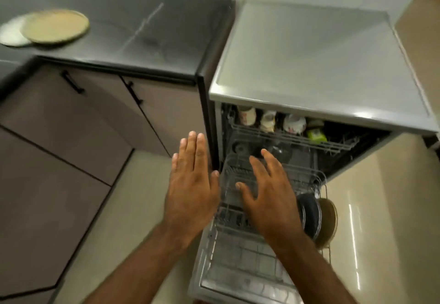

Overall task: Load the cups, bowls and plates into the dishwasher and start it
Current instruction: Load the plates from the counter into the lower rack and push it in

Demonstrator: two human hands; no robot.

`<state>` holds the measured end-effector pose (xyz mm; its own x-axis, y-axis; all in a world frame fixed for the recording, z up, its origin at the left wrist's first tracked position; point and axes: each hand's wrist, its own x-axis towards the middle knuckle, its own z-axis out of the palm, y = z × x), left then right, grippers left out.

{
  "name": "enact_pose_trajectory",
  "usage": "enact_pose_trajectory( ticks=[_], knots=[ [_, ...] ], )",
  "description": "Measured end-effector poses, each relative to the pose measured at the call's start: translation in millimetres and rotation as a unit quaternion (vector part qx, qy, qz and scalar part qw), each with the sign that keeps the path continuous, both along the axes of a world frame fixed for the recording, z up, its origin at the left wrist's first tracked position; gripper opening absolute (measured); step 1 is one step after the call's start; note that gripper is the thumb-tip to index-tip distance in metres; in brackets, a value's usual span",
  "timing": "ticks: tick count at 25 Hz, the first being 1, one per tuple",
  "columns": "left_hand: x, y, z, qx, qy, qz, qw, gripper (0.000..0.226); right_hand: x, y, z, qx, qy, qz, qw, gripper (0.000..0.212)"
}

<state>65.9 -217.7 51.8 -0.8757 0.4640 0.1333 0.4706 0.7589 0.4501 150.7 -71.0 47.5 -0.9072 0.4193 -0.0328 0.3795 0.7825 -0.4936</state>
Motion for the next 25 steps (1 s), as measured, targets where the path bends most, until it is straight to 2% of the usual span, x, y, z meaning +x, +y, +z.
enact_pose_trajectory(
  ticks=[5, 11, 16, 25],
  knots=[
    [6.1, -36.1, 127.3, 0.002, 0.034, 0.036, 0.999, 0.100, -14.8, -40.0, 130.6, 0.014, 0.057, 0.073, 0.996, 0.070],
    [21.9, -96.0, 218.9, -0.008, 0.087, 0.103, 0.991, 0.101, -15.2, -80.1, 237.0, 0.029, 0.144, 0.154, 0.977, 0.067],
    [15.3, -156.3, 275.0, -0.001, 0.149, 0.183, 0.972, 0.101, -32.2, -122.1, 295.5, 0.055, 0.175, 0.212, 0.960, 0.067],
    [-33.2, -282.4, 341.1, 0.004, 0.245, 0.238, 0.940, 0.101, -83.1, -224.4, 347.8, 0.076, 0.234, 0.242, 0.939, 0.069]
  ],
)
